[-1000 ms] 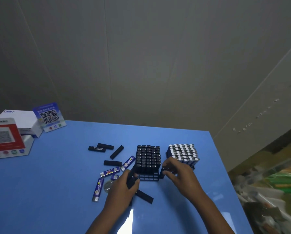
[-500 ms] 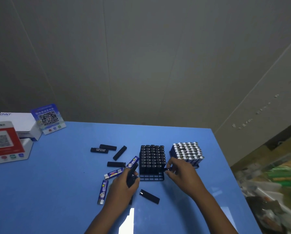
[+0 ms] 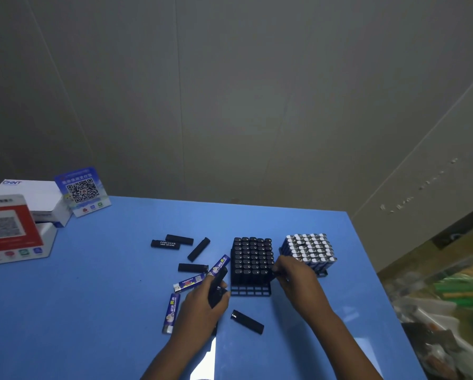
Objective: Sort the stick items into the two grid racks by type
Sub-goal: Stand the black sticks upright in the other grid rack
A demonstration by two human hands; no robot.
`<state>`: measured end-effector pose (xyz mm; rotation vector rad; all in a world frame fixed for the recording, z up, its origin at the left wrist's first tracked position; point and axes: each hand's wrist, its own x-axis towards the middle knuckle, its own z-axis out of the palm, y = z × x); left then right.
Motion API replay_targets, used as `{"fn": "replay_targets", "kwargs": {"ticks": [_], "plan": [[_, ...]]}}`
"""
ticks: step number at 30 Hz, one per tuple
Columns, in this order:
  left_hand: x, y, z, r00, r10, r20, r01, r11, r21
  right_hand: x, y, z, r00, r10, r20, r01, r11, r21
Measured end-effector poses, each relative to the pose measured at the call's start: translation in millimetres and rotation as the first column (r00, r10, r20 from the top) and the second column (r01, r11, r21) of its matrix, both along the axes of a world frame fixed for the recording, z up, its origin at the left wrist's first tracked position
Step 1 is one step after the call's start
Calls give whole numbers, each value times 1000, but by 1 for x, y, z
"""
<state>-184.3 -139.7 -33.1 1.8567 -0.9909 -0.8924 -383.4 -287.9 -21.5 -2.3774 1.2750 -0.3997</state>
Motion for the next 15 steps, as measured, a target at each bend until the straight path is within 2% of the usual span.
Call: {"fn": "replay_targets", "kwargs": {"ticks": [7,15], "plan": [[3,4,0,1000,0,-20,0,1000,17,5,-3,-4,999,-15,-39,14,999,-28],[1,7,-1,1000,3,6,-3,999,35,10,-9,-3,995,-39,-94,41,999,27]]}}
